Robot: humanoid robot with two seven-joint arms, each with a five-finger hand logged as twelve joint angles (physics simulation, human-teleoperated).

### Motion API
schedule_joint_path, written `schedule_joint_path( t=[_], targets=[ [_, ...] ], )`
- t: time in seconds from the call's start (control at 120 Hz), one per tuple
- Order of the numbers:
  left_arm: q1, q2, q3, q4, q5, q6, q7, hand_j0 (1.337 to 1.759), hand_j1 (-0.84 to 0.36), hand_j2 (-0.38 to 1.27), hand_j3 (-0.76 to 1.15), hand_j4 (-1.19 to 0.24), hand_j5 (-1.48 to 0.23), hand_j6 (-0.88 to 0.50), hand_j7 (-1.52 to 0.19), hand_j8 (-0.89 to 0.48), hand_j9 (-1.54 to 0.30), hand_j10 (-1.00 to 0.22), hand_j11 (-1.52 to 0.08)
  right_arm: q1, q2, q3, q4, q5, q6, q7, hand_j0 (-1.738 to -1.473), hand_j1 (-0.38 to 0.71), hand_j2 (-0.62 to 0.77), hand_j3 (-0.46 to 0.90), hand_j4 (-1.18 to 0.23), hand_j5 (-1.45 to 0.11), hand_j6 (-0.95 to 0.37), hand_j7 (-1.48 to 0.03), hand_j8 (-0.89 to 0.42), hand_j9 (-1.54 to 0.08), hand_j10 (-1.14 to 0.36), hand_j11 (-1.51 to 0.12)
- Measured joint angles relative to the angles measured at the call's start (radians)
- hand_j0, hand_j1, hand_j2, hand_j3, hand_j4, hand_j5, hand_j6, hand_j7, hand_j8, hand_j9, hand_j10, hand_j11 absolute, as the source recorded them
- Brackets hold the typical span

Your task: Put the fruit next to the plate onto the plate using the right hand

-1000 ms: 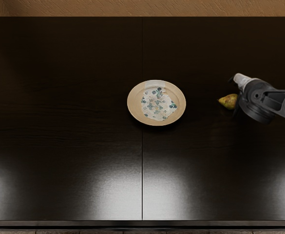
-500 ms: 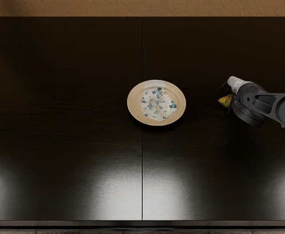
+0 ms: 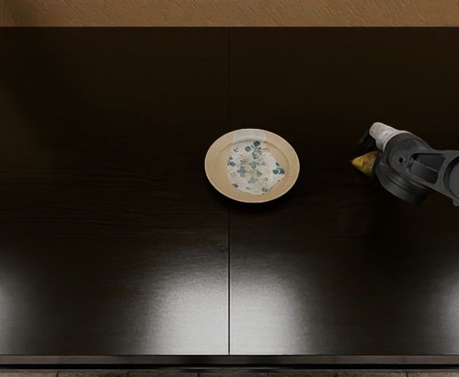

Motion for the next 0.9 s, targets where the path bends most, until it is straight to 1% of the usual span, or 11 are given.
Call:
schedule_joint_path(
  t=[0.508,0.758,0.9],
  targets=[
    [0.0,0.0,0.0,0.0,0.0,0.0,0.0,1.658,0.33,0.0,0.0,-0.01,-0.02,-0.01,-0.02,-0.01,-0.02,-0.01,-0.02,0.0,0.008,-0.014,-0.008,-0.003,-0.011,0.0,-1.658,0.15,-0.07,0.0,-0.42,-0.55,-0.43,-0.55,-0.42,-0.55,-0.42,-0.55],
    [0.0,0.0,-0.001,0.0,0.0,0.0,0.0,1.658,0.33,0.0,0.0,-0.01,-0.02,-0.01,-0.02,-0.01,-0.02,-0.01,-0.02,-0.002,0.015,-0.014,-0.015,-0.005,-0.012,0.0,-1.657,0.2,-0.05,0.0,-0.47,-0.62,-0.47,-0.61,-0.47,-0.62,-0.47,-0.62],
    [0.0,0.0,-0.001,0.0,0.0,0.0,0.0,1.658,0.33,0.0,0.0,-0.01,-0.02,-0.01,-0.02,-0.01,-0.02,-0.01,-0.02,-0.005,0.02,-0.014,-0.02,-0.008,-0.013,-0.001,-1.656,0.21,-0.03,0.0,-0.5,-0.64,-0.5,-0.65,-0.46,-0.65,-0.5,-0.65]
  ],
)
